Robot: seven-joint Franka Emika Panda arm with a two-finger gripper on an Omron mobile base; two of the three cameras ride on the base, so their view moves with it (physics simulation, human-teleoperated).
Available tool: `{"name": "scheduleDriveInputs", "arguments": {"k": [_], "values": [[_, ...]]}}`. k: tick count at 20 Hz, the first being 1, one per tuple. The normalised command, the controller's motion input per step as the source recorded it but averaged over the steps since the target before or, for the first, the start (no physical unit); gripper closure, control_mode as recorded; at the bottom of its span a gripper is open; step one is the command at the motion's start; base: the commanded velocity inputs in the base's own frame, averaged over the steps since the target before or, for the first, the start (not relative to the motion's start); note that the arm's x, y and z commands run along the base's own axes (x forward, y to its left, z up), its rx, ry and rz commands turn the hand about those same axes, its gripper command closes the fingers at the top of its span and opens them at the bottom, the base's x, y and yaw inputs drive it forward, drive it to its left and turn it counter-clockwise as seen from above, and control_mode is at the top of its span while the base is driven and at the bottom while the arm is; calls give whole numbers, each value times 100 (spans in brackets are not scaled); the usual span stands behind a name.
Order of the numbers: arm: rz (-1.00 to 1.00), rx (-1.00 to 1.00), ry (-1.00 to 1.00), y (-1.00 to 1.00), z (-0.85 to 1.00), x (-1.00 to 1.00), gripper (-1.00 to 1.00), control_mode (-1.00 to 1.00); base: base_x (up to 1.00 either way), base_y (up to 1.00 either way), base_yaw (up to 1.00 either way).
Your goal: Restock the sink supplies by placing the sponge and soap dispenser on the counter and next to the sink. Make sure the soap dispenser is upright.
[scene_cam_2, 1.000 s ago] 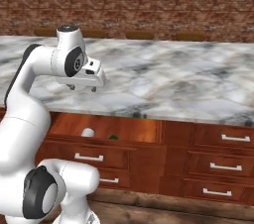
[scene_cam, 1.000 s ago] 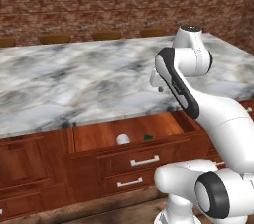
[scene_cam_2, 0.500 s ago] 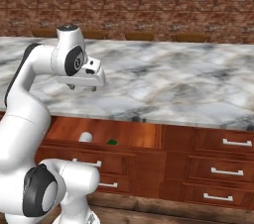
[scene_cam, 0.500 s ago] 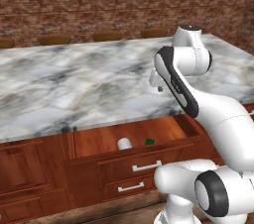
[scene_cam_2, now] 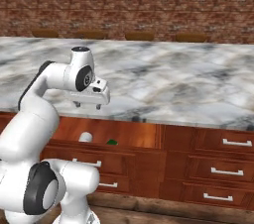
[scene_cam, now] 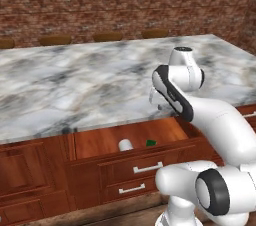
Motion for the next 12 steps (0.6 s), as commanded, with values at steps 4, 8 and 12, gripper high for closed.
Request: {"name": "scheduleDriveInputs", "arguments": {"k": [4,8,12], "values": [[0,0,18,0,-96,21,-100,-100,0,0,0],[0,1,9,-4,-54,3,-100,-100,0,0,0],[0,0,8,-3,-46,0,-100,-100,0,0,0]]}}
